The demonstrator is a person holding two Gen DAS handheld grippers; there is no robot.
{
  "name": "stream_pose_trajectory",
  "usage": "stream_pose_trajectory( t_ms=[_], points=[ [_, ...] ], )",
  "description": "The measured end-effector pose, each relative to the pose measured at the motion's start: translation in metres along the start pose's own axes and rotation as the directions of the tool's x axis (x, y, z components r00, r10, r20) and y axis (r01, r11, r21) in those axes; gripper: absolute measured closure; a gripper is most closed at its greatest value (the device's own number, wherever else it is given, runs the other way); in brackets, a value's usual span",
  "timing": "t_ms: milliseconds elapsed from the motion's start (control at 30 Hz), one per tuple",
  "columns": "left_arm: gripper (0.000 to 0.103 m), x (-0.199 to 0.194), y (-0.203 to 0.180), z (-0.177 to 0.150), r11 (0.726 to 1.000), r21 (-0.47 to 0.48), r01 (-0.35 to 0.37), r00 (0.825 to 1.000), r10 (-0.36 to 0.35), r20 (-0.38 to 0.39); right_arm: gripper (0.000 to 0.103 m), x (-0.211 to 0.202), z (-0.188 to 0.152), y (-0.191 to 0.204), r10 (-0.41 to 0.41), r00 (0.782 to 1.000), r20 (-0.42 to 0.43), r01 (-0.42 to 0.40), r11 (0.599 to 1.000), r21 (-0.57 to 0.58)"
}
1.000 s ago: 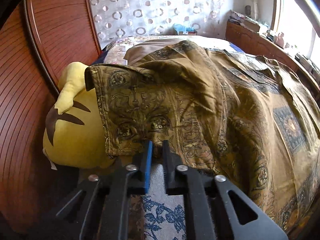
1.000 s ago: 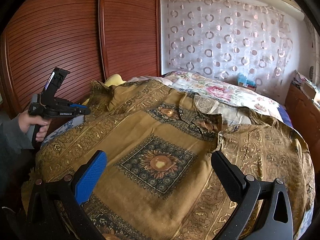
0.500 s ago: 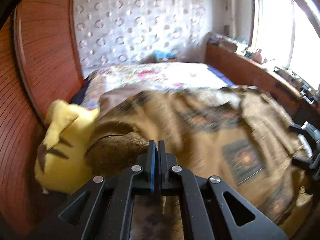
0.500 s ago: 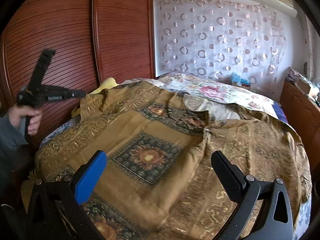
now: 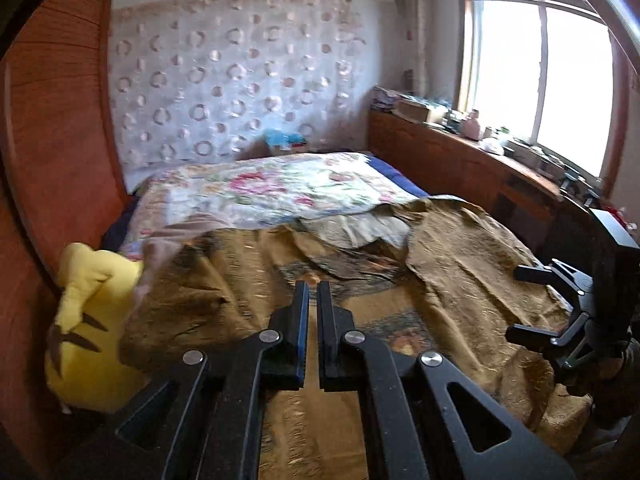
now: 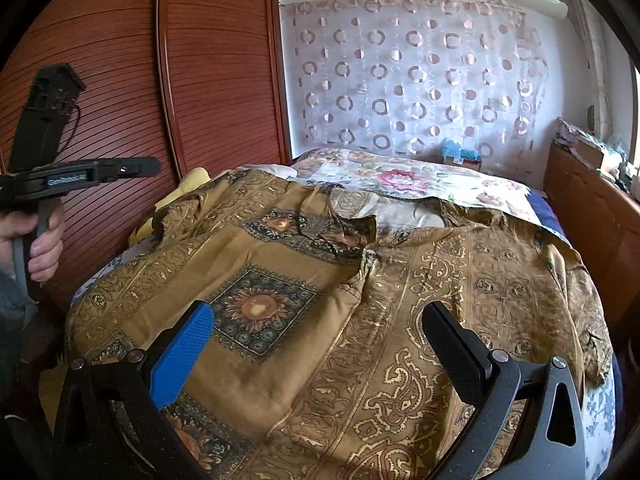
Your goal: Fold small clothes
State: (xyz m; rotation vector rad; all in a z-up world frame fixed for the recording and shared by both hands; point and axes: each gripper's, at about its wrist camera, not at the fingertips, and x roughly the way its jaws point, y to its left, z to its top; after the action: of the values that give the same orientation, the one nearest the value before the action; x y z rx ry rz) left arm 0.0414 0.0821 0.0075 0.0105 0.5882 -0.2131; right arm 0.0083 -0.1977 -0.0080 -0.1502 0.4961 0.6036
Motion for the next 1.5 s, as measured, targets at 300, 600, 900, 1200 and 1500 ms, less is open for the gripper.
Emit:
stream_pose_trajectory(
  t_ms=[300, 600, 900, 1200, 1500],
  points=[
    [0.024, -0.025, 0.045, -0.013, 0.992, -0.057, -0.114, 0.993, 0.116, 0.028, 0.000, 0.020, 0.022, 0.011, 0.048, 0.999, 0.005, -0.047, 0.997, -0.059],
    [0.024, -0.052, 0.088, -0.037, 0.972, -0.139, -0.192, 0.979, 0.199, 0.042, 0.027, 0.073, 0.069, 0.055, 0.273, 0.961, -0.037, -0.275, 0.945, -0.176],
    [0.024, -0.059, 0.116, -0.057, 0.950, -0.209, -0.234, 0.969, 0.245, 0.029, 0.055, 0.164, 0.106, 0.117, 0.371, 0.910, -0.184, -0.411, 0.864, -0.292],
    [0.024, -0.059, 0.119, -0.065, 0.948, -0.213, -0.235, 0.970, 0.244, 0.016, 0.077, 0.240, 0.112, 0.169, 0.283, 0.906, -0.314, -0.406, 0.788, -0.464],
    [0.024, -0.055, 0.107, -0.062, 0.959, -0.180, -0.217, 0.974, 0.224, 0.021, 0.101, 0.250, 0.121, 0.150, 0.299, 0.911, -0.283, -0.395, 0.830, -0.394]
  ],
)
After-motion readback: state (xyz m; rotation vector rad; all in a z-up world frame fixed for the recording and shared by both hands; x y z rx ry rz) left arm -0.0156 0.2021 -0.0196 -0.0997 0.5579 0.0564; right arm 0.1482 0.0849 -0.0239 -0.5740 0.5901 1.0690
